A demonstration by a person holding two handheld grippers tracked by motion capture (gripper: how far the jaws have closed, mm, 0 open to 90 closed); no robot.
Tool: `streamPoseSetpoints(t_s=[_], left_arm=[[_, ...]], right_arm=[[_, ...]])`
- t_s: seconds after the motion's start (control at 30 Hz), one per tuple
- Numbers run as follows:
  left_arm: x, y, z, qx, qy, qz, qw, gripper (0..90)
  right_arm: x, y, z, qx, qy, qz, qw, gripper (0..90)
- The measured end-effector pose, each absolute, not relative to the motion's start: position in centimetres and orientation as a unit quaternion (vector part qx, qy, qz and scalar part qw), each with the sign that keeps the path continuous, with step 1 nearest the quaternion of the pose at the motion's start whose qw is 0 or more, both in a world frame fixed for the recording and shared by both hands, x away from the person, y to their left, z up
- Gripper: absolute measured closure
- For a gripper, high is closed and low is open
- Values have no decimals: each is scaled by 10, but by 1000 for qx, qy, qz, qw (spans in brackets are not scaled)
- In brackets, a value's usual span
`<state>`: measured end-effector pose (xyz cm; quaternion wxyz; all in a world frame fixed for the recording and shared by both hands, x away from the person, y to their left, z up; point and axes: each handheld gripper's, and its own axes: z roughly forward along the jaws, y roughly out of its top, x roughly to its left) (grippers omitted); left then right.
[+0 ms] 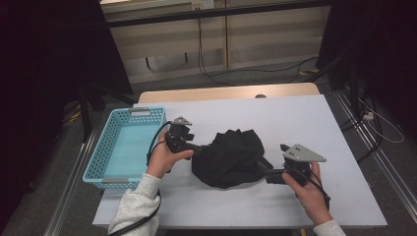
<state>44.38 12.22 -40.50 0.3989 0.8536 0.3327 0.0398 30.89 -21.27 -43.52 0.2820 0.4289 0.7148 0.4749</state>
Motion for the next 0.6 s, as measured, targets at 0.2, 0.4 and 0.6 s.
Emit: streamPoseSetpoints(t_s=[0.2, 0.4, 0.6], left_arm=[[443, 119, -406, 853, 333, 43, 398, 135], [442, 121, -408, 854, 336, 47, 395, 135], [441, 127, -408, 851, 347, 50, 392, 135]], right_arm=[[333, -196, -426, 426, 711, 491, 268, 13], [352, -181, -427, 423, 725, 479, 257, 60], [364, -168, -427, 416, 734, 483, 234, 167]])
